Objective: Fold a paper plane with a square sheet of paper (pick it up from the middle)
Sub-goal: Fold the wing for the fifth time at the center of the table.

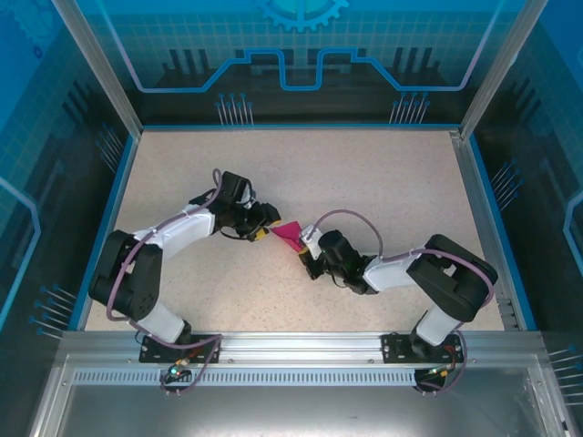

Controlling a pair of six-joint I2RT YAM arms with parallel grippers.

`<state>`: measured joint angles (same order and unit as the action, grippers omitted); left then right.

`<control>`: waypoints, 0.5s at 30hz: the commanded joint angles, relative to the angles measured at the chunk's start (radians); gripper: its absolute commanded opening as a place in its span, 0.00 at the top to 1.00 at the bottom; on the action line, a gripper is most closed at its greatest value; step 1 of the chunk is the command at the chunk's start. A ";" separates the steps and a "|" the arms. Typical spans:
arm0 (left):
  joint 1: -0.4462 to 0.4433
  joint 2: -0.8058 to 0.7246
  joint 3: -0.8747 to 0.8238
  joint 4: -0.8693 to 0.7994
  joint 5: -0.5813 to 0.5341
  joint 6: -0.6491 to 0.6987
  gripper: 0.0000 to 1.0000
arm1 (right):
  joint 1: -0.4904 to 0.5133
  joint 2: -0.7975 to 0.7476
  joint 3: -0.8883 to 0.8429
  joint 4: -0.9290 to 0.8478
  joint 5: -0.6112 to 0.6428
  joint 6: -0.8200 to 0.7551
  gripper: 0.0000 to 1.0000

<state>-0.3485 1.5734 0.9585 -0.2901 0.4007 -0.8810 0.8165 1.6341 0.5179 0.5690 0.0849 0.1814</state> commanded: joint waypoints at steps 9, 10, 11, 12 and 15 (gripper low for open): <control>-0.004 -0.073 -0.148 0.172 0.039 -0.009 0.45 | -0.141 -0.005 -0.017 0.106 -0.310 0.333 0.96; -0.008 -0.074 -0.155 0.186 0.042 -0.010 0.45 | -0.146 0.000 -0.018 0.113 -0.322 0.356 0.96; -0.013 -0.071 -0.163 0.198 0.045 -0.010 0.46 | -0.152 0.004 -0.018 0.117 -0.329 0.374 0.96; -0.020 -0.068 -0.168 0.212 0.054 -0.010 0.46 | -0.157 0.007 -0.017 0.120 -0.338 0.394 0.96; -0.042 -0.051 -0.183 0.249 0.066 -0.015 0.49 | -0.170 0.018 -0.019 0.131 -0.359 0.448 0.96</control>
<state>-0.3691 1.5303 0.7918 -0.1135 0.4267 -0.8913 0.6655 1.6310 0.5102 0.6563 -0.2176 0.5377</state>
